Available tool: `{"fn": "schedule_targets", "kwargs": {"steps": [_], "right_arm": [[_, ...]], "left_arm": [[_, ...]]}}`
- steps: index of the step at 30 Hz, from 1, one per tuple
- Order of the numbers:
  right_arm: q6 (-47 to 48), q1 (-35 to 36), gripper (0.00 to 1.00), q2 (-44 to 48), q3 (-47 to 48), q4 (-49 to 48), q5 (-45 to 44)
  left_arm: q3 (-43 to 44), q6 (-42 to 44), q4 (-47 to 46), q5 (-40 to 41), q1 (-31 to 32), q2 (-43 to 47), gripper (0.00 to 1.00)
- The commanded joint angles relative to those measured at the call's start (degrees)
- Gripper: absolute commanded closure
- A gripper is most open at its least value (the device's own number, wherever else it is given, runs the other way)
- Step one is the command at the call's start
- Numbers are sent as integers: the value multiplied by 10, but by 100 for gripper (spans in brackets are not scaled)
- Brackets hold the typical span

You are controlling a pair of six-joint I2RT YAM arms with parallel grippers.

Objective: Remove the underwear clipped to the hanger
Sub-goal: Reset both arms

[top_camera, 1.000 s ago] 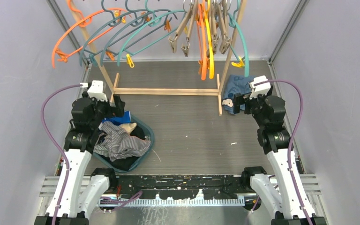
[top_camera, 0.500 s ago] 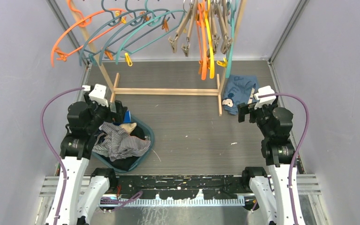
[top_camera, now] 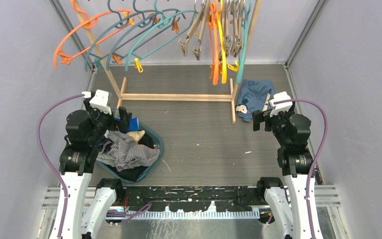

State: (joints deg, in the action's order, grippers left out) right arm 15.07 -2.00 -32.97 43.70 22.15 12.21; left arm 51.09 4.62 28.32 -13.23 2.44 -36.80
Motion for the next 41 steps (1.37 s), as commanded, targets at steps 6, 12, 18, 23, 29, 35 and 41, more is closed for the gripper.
{"fn": "schedule_targets", "kwargs": {"steps": [6, 12, 18, 23, 29, 35, 41], "right_arm": [[13, -4, 0, 5, 22, -17, 12], [15, -4, 0, 4, 21, -17, 11], [16, -4, 0, 1, 20, -17, 13], [17, -4, 0, 1, 20, -17, 13], [18, -4, 0, 2, 19, -16, 18], [18, -4, 0, 2, 18, -16, 19], [17, -4, 0, 2, 20, -16, 21]], "left_arm": [[24, 4, -4, 23, -7, 3, 2], [23, 6, -4, 22, -7, 1, 2], [22, 7, -4, 22, -7, 0, 2], [22, 7, -4, 22, -7, 0, 2], [22, 8, -4, 21, -7, 0, 2], [21, 11, -4, 19, -7, 1, 2], [20, 12, -4, 20, -7, 2, 2]]}}
